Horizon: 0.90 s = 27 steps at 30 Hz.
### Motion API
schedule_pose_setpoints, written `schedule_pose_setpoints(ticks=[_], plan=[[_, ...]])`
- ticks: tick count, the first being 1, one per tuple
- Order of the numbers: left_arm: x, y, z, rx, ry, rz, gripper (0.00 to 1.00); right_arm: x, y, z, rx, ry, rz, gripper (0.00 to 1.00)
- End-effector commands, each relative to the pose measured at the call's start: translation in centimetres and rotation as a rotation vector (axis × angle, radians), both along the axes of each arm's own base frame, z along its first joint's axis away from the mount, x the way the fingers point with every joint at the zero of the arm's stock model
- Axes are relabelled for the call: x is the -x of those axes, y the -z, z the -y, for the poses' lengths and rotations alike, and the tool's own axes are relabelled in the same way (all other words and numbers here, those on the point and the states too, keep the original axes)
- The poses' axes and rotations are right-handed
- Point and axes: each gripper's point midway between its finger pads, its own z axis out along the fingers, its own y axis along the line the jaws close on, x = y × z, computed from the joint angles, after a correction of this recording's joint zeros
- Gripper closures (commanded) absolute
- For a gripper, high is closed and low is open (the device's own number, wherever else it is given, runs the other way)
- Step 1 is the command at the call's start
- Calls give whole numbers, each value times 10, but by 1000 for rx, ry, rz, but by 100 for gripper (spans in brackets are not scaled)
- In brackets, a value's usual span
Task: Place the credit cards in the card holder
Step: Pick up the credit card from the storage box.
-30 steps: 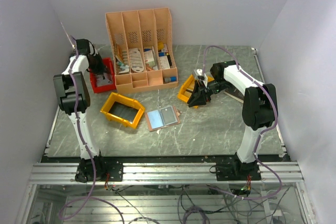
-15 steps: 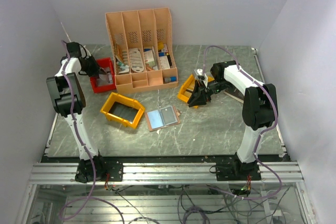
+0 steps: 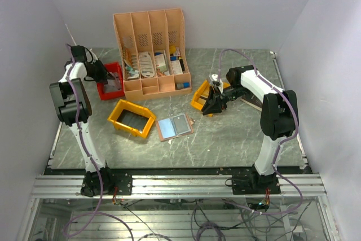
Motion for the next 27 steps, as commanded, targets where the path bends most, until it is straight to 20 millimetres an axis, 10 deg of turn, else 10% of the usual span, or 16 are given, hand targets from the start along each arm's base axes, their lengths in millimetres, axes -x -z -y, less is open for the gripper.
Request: schedule_pose_setpoints(ticks=[1, 27], plan=[[0, -15, -1, 34, -2, 37, 83, 2, -9, 1, -18, 10, 12, 76], [1, -40, -25, -62, -44, 91, 93, 2, -10, 1, -19, 10, 13, 76]])
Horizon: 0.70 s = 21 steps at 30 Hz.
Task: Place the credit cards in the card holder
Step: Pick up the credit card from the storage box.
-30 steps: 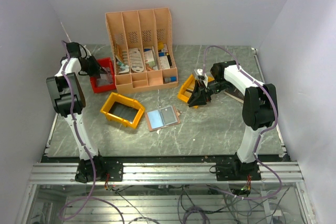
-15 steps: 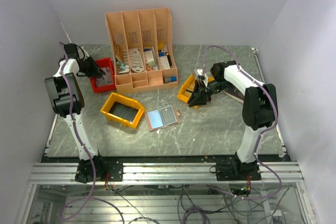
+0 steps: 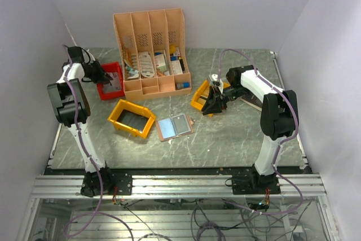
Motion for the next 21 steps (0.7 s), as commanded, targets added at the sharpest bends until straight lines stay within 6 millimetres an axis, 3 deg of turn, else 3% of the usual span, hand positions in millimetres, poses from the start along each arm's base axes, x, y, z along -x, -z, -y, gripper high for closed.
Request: schedule_pose_setpoints(ticks=[1, 7, 16, 21], plan=[[-3, -44, -21, -112, -44, 100, 93, 2, -10, 2, -19, 11, 13, 76], [5, -60, -40, -249, -78, 131, 93, 3, -10, 1, -21, 12, 11, 76], [7, -57, -30, -216, -21, 135, 93, 3, -11, 1, -22, 11, 14, 75], [13, -62, -36, -278, -22, 177, 93, 3, -11, 1, -24, 11, 13, 75]])
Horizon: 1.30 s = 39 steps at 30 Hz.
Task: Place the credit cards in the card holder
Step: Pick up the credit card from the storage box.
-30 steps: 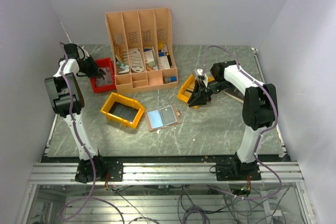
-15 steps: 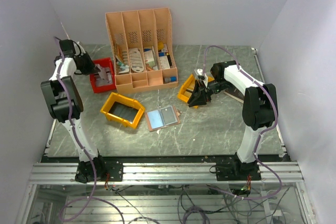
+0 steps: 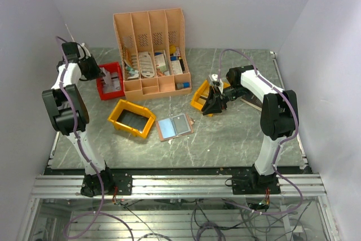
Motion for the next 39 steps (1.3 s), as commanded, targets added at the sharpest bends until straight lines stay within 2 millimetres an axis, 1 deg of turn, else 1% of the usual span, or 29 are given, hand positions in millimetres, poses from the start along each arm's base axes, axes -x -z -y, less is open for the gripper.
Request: schedule_pose_setpoints(ticks=[1, 3, 6, 8, 10, 13, 17, 24, 27, 29, 33, 37, 39], plan=[[4, -11, -10, -68, 5, 59, 93, 3, -11, 1, -24, 11, 13, 75], [5, -12, -11, -76, 9, 72, 93, 3, -11, 1, -23, 12, 11, 75], [6, -5, -9, -66, 18, 57, 90, 3, -11, 1, -22, 13, 9, 75], [6, 2, -7, -53, 22, 38, 90, 3, -11, 1, -21, 12, 11, 75], [6, 12, -3, -24, 32, 20, 93, 3, -10, 2, -20, 12, 10, 75], [4, 23, 5, 33, 41, 12, 93, 3, -10, 1, -20, 11, 9, 75], [-3, 27, 16, 82, 57, 25, 93, 3, -9, 2, -18, 11, 8, 75], [-6, 34, 23, 129, 82, 8, 92, 3, -9, 2, -17, 10, 8, 75], [-4, 37, 25, 138, 85, 3, 91, 3, -9, 2, -16, 11, 7, 75], [-3, 39, 25, 140, 85, -1, 93, 3, -9, 2, -17, 11, 6, 75], [-3, 37, 23, 131, 73, 2, 92, 3, -9, 2, -17, 11, 6, 75], [-3, 35, 16, 96, 51, -6, 91, 3, -9, 1, -18, 11, 7, 75], [-1, 38, 10, 63, 31, -30, 91, 3, -9, 2, -18, 11, 5, 75]])
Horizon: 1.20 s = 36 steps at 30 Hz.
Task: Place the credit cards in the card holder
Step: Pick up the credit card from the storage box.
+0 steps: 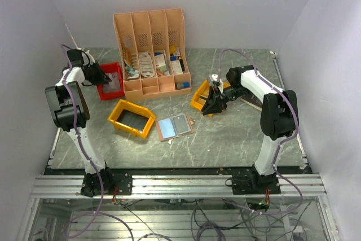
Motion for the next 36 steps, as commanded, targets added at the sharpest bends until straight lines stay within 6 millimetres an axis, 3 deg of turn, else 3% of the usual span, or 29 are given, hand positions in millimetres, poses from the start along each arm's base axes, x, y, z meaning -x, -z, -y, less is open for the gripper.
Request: schedule_pose_setpoints(ticks=[1, 8, 16, 29, 36], plan=[[-4, -5, -16, -76, -41, -11, 91, 3, -9, 2, -18, 11, 6, 75], [7, 8, -35, -217, -98, -110, 93, 3, -8, 2, -18, 11, 4, 75], [5, 3, -32, -249, -75, -106, 93, 3, -8, 2, -19, 12, 5, 75], [-13, -31, 12, 124, -14, 55, 93, 3, -10, 2, -17, 10, 12, 75], [-11, -31, 20, 232, 7, 79, 93, 3, -10, 2, -17, 11, 12, 75]])
